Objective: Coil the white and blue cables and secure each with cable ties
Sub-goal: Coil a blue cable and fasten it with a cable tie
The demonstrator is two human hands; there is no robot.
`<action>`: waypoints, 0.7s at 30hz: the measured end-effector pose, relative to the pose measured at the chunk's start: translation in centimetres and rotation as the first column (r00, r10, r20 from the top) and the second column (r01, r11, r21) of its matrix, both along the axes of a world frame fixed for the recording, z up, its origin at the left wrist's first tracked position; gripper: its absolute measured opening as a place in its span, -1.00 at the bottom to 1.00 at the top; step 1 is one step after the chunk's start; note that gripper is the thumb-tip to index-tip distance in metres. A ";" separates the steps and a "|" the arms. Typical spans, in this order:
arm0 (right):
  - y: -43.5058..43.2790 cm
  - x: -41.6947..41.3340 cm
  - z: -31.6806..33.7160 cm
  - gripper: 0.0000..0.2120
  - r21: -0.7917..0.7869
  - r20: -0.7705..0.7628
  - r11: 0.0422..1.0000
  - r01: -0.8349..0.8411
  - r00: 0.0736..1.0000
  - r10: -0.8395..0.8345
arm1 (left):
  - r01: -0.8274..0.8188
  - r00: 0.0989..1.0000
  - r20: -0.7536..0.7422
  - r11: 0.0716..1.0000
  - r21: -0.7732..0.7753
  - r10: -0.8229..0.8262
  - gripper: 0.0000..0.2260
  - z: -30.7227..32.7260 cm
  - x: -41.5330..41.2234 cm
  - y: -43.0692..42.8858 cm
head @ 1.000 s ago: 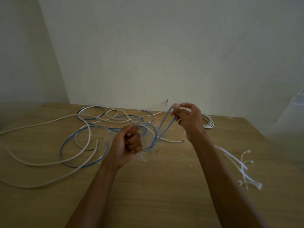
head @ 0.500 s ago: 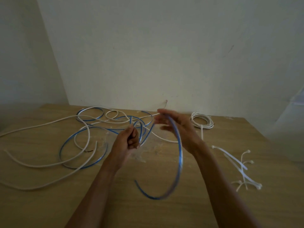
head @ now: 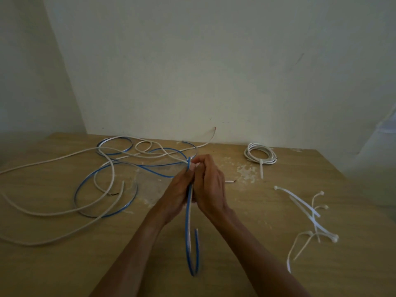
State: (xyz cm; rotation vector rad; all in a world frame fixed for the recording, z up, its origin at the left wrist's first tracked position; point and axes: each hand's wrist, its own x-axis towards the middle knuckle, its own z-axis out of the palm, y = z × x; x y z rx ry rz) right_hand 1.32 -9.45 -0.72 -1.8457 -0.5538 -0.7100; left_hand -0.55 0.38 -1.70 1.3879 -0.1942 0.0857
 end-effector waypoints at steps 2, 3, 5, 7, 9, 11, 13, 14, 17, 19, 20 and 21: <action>-0.5 0.3 0.0 -0.89 -0.053 0.033 0.998 0.019 0.999 -0.017 | 0.060 0.998 -0.025 0.992 -0.114 -0.063 -0.76 -0.4 0.4 0.5; -0.7 0.5 -0.1 -0.86 -0.028 0.033 0.999 0.018 0.999 -0.017 | 0.071 0.996 -0.035 0.987 -0.146 -0.077 -0.77 -0.5 0.6 0.7; -1.3 0.7 -0.5 -0.83 0.053 0.025 0.997 0.049 0.998 -0.051 | 0.093 0.992 -0.054 0.963 -0.252 -0.110 -0.77 -0.5 0.8 1.3; -2.1 1.1 -1.3 -0.63 -0.016 -0.031 0.995 0.102 0.994 -0.103 | 0.159 0.980 -0.039 0.882 -0.444 -0.197 -0.76 0.0 0.7 2.1; -2.6 1.5 -2.1 -0.54 -0.136 -0.205 0.991 0.021 0.978 -0.049 | 0.264 0.949 0.027 0.741 -0.617 -0.316 -0.73 0.4 0.6 2.8; -2.7 1.4 -2.6 -0.76 -0.104 -0.346 0.988 -0.117 0.935 0.074 | 0.328 0.914 0.067 0.631 -0.703 -0.401 -0.70 0.4 0.5 2.9; -2.6 1.3 -2.7 -0.79 -0.006 -0.361 0.988 -0.157 0.921 0.144 | 0.240 0.935 -0.020 0.675 -0.697 -0.353 -0.64 0.1 0.6 2.6; -2.6 1.2 -2.5 -0.74 -0.001 -0.342 0.989 -0.148 0.929 0.139 | 0.167 0.955 -0.078 0.737 -0.655 -0.285 -0.61 -0.1 0.7 2.5; -2.8 1.4 -2.5 -0.63 -0.046 -0.347 0.984 -0.170 0.927 0.144 | 0.003 0.975 -0.185 0.836 -0.549 -0.125 -0.58 -0.4 1.0 2.5; -2.9 1.6 -2.8 -0.63 -0.144 -0.310 0.975 -0.171 0.943 0.120 | -0.033 0.974 -0.208 0.839 -0.543 -0.096 -0.61 -0.5 1.1 2.7; -2.9 1.7 -3.1 -0.64 -0.227 -0.243 0.963 -0.144 0.966 0.087 | -0.050 0.974 -0.213 0.843 -0.536 -0.077 -0.62 -0.6 1.1 2.7; -2.9 1.7 -3.4 -0.65 -0.278 -0.188 0.953 -0.120 0.980 0.069 | -0.072 0.976 -0.213 0.849 -0.524 -0.049 -0.63 -0.5 1.0 2.7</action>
